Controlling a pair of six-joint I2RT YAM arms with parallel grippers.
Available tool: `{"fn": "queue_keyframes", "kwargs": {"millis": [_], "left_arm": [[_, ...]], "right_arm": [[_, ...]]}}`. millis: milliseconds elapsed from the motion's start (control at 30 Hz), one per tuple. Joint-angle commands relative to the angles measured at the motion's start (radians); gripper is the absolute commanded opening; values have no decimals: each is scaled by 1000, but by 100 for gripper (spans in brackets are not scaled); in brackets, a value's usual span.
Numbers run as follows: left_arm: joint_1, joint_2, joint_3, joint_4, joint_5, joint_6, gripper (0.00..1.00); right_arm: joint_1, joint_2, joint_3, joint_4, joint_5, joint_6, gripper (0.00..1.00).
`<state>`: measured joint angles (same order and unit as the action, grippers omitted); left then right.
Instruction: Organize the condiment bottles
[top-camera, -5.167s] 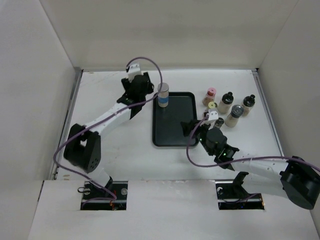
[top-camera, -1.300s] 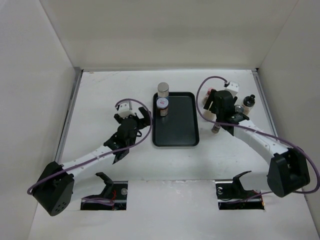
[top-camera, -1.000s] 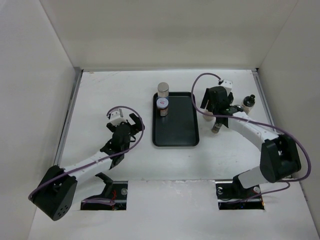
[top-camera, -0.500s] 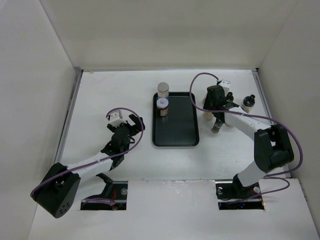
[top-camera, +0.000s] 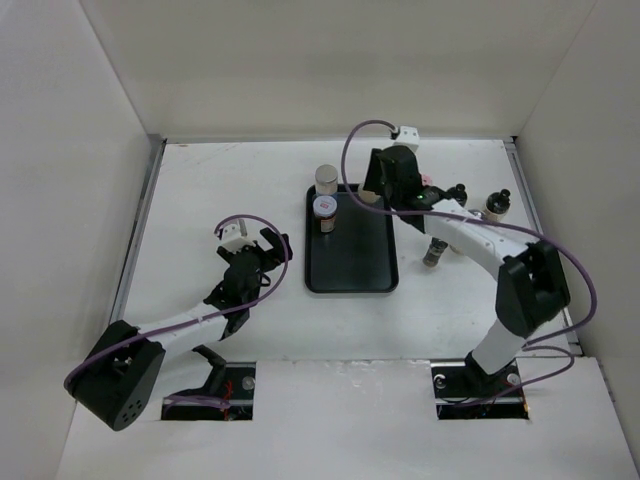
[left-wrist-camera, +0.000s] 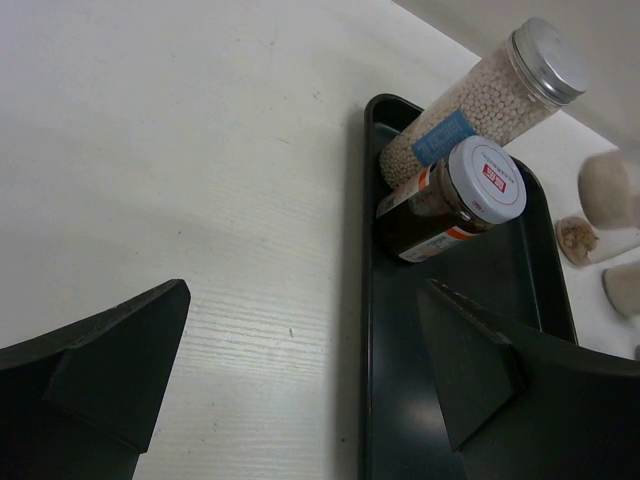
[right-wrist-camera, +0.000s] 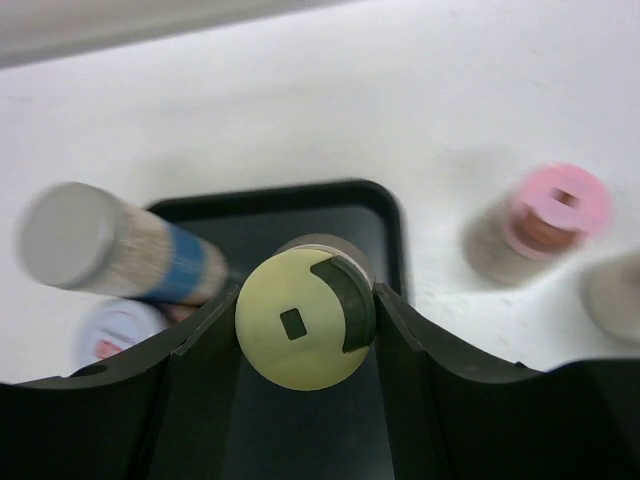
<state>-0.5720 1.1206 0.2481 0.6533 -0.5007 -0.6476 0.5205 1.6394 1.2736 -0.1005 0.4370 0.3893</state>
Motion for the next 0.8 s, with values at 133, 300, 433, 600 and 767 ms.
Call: {"fn": "queue_keyframes", "kwargs": {"millis": [133,300,433,600,767], "left_arm": [[-2,-7,-1,60,14,-11,100],[-5,-4,-1,60,14,-11,100],[-7,-10,-1,60,14,-11,100],[-7,-2,0,60,24,-11,100],[-2,1,2,60,24,-11,100]], "right_arm": [[34,207,191,111,-72,3,48],[34,286,257,119,-78,0,49],[34,315,257,125,-84,13,50],[34,346,263,116,-87,13,56],[34,362,270,97,-86,23,66]]}}
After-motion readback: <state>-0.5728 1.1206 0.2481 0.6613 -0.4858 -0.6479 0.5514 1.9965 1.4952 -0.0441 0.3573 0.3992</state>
